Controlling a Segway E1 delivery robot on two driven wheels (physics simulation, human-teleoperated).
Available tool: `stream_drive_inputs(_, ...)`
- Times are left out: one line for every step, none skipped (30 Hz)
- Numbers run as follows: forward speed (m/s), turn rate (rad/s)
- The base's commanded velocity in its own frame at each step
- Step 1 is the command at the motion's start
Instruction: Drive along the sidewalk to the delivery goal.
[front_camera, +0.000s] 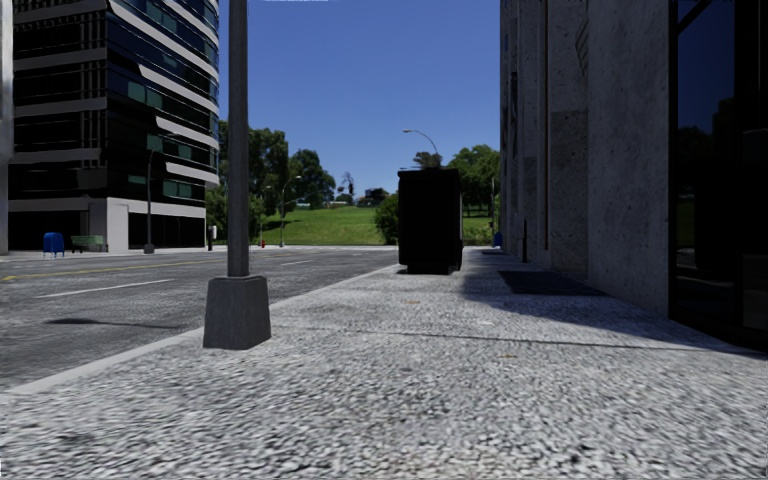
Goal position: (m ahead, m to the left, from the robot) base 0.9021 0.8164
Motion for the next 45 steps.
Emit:
stream_drive_inputs(0.88, 0.48)
stream_drive_inputs(0.88, 0.48)
stream_drive_inputs(0.88, 0.48)
stream_drive_inputs(0.88, 0.48)
stream_drive_inputs(0.88, 0.48)
stream_drive_inputs(0.88, 0.48)
stream_drive_inputs(0.88, 0.48)
stream_drive_inputs(0.88, 0.48)
stream_drive_inputs(0.88, 0.48)
stream_drive_inputs(0.88, 0.48)
stream_drive_inputs(0.88, 0.48)
stream_drive_inputs(0.88, 0.48)
stream_drive_inputs(0.88, 0.48)
stream_drive_inputs(0.88, 0.48)
stream_drive_inputs(0.88, 0.48)
stream_drive_inputs(0.88, 0.48)
stream_drive_inputs(0.88, 0.48)
stream_drive_inputs(0.88, 0.48)
stream_drive_inputs(0.88, 0.48)
stream_drive_inputs(0.88, 0.48)
stream_drive_inputs(0.88, 0.48)
stream_drive_inputs(0.88, 0.48)
stream_drive_inputs(0.88, 0.48)
stream_drive_inputs(0.88, 0.48)
stream_drive_inputs(0.88, 0.48)
stream_drive_inputs(0.88, 0.48)
stream_drive_inputs(0.88, 0.48)
stream_drive_inputs(0.88, 0.48)
stream_drive_inputs(0.88, 0.48)
stream_drive_inputs(0.88, 0.47)
stream_drive_inputs(0.87, 0.41)
stream_drive_inputs(0.18, 0.0)
stream_drive_inputs(0.18, 0.0)
stream_drive_inputs(0.0, 0.0)
stream_drive_inputs(0.0, 0.0)
stream_drive_inputs(0.0, 0.0)
stream_drive_inputs(0.0, 0.0)
stream_drive_inputs(0.0, 0.0)
stream_drive_inputs(0.0, 0.0)
stream_drive_inputs(0.0, 0.0)
stream_drive_inputs(0.0, 0.0)
stream_drive_inputs(0.0, 0.0)
stream_drive_inputs(0.0, 0.0)
stream_drive_inputs(0.0, 0.0)
stream_drive_inputs(0.0, 0.0)
